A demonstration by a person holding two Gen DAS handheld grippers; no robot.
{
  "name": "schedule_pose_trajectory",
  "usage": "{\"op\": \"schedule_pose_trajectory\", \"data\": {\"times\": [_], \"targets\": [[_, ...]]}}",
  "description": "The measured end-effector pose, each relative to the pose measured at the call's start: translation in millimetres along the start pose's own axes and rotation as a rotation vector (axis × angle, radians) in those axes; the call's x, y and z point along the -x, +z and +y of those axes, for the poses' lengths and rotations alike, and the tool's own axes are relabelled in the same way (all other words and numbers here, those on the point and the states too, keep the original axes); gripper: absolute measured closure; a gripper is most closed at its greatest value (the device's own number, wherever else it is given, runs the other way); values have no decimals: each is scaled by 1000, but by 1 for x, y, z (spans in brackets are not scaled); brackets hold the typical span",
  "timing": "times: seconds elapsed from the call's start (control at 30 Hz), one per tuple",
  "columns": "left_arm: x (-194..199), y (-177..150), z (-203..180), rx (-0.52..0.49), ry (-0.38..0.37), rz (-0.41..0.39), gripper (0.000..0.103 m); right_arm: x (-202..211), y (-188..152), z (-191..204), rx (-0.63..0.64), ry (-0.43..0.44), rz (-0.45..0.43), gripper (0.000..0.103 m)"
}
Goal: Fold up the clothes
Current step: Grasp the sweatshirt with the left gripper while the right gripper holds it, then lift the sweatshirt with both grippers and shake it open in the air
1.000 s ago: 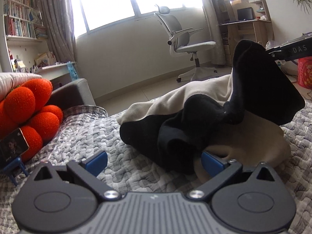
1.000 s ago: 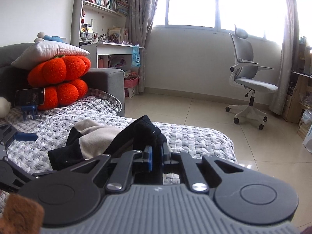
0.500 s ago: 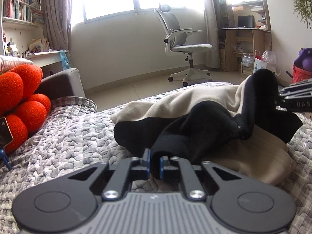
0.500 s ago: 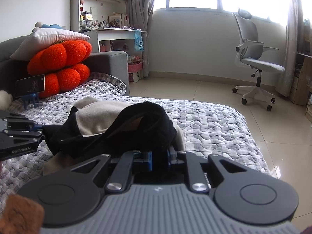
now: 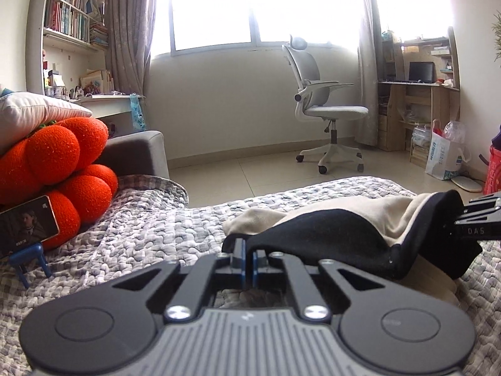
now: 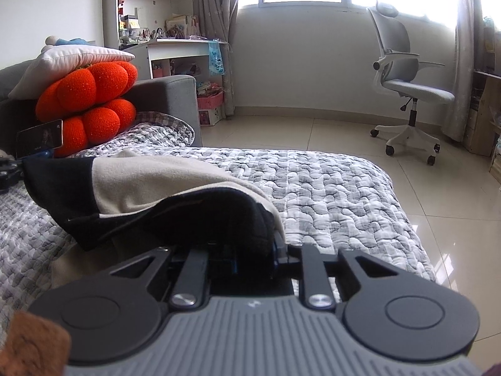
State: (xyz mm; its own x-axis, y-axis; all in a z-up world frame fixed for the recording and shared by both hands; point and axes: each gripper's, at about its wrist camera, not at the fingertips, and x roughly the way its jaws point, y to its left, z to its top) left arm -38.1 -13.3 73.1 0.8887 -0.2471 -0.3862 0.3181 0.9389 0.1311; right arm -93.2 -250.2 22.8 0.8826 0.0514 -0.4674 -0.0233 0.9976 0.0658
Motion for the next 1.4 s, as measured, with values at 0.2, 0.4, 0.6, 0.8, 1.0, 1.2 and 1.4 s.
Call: {"op": "schedule_pose_trajectory", "data": {"times": [0.2, 0.4, 0.6, 0.8, 1.0, 1.2, 1.4], "targets": [[14, 14, 10, 44, 21, -50, 101, 5, 6, -8, 0, -23, -30, 82], [51, 43, 28, 116, 77, -148, 101, 33, 27, 4, 91, -22, -141, 92], [123, 63, 42, 193, 131, -271, 101, 100, 68, 38, 235, 6, -363, 93], [140, 39, 51, 220, 148, -211, 101, 123, 82, 61, 294, 168, -384, 93], [110, -2, 59, 230, 124, -41, 100, 45, 51, 74, 271, 175, -107, 83], [88, -35, 61, 199, 93, 84, 65, 23, 23, 75, 217, 137, 6, 74], [80, -40, 40, 22, 66, 74, 24, 31, 8, 61, 87, 187, 60, 48]]}}
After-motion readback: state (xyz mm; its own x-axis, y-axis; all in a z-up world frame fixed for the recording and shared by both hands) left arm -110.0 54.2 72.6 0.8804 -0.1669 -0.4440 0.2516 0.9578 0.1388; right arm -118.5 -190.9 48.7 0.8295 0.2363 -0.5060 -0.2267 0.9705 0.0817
